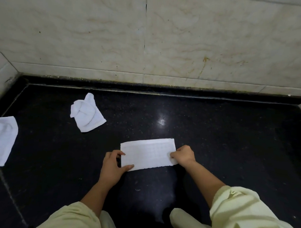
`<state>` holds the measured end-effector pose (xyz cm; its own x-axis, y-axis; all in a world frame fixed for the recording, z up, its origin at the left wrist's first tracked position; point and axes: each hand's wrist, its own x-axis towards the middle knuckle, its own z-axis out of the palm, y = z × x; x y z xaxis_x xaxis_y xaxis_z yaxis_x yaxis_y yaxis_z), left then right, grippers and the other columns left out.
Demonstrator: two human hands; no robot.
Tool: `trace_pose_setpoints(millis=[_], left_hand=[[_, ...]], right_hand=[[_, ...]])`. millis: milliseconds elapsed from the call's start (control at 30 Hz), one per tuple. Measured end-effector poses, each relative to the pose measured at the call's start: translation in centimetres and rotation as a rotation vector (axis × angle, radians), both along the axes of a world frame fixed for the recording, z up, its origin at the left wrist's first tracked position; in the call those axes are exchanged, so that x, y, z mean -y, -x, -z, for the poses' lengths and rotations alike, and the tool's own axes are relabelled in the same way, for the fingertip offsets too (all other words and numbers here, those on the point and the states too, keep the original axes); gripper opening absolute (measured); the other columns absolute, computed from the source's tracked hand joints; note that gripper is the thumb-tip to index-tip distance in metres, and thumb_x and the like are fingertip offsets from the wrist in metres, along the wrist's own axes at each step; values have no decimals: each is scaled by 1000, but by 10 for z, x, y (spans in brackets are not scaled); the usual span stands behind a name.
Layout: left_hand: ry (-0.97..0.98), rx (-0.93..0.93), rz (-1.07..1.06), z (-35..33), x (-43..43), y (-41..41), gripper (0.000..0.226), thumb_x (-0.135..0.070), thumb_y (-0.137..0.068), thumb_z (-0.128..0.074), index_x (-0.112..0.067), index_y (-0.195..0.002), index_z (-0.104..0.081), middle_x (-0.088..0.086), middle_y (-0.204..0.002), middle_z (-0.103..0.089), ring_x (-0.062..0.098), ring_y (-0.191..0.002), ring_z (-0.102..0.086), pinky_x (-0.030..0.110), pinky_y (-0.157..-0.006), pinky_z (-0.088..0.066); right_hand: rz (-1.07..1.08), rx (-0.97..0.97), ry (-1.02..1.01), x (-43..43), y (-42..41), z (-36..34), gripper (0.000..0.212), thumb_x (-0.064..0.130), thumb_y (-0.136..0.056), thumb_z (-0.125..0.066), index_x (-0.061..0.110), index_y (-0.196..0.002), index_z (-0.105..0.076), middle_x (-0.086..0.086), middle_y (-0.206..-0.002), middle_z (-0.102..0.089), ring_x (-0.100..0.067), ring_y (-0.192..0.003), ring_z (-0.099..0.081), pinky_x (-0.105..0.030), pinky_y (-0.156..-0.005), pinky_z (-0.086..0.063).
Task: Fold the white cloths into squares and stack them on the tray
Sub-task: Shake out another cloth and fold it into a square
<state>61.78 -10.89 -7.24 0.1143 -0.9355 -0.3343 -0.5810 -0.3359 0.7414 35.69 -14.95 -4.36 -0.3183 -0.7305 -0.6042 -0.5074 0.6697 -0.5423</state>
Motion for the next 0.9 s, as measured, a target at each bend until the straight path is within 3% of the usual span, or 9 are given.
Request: trace_pose_setpoints(millis=[100, 300, 367, 433, 533, 633, 733, 900], left_hand=[[4, -6, 26, 0, 1, -4, 52, -32, -67, -86, -30, -108, -54, -5, -112, -43, 10, -94, -51, 24, -81, -44], [9, -23, 65, 0, 1, -3, 51, -34, -67, -86, -29, -108, -56, -5, -110, -44, 6, -90, -51, 18, -77, -42], [-15, -38, 94, -4, 6, -6, 52, -34, -68, -85, -28, -111, -56, -5, -108, -46, 7, -88, -52, 14, -72, -41], [-34, -57, 117, -6, 10, -8, 54, -30, -69, -85, -28, -114, -56, -3, -107, -49, 9, -86, -52, 14, -69, -41], [-42, -64, 135, -6, 10, -9, 57, -26, -68, -86, -29, -116, -55, -3, -106, -49, 9, -86, -52, 13, -69, -41], [-34, -68, 128, -6, 9, -8, 58, -26, -68, -86, -30, -117, -54, -4, -106, -48, 9, -87, -52, 14, -70, -41], [-34, -69, 122, -6, 8, -8, 58, -26, -68, -86, -31, -116, -53, -4, -106, -48, 9, -87, -52, 13, -70, -41], [-32, -67, 119, -6, 8, -8, 57, -27, -69, -85, -32, -116, -53, -5, -106, -48, 8, -86, -52, 11, -68, -40]], right_hand=[[44, 74, 14, 0, -4, -8, 16, 12, -77, -65, 7, -69, -52, -3, -71, -57, -16, -63, -54, -26, -56, -44], [101, 174, 55, -4, 4, -7, 12, 15, -76, -67, 7, -81, -59, -9, -91, -66, -23, -80, -62, -34, -69, -51], [167, 251, 25, -5, 9, -10, 19, 17, -76, -70, 5, -86, -60, -10, -89, -65, -23, -74, -60, -34, -63, -50], [229, 326, -12, -6, 13, -13, 20, 19, -77, -70, 4, -88, -61, -8, -78, -60, -19, -62, -52, -30, -53, -40], [261, 370, 19, -5, 14, -17, 17, 17, -77, -69, 5, -86, -61, -8, -78, -59, -19, -67, -50, -29, -55, -37], [150, 415, 115, -2, 2, -27, 11, 12, -79, -68, 10, -79, -58, -5, -76, -61, -16, -64, -52, -24, -52, -38], [4, 442, 191, 2, -19, -40, 24, 6, -81, -70, 12, -69, -49, -1, -64, -55, -9, -53, -49, -18, -44, -37], [-198, 393, 158, 9, -61, -43, 19, 8, -82, -71, 11, -78, -53, -2, -69, -58, -11, -55, -54, -17, -44, -41]])
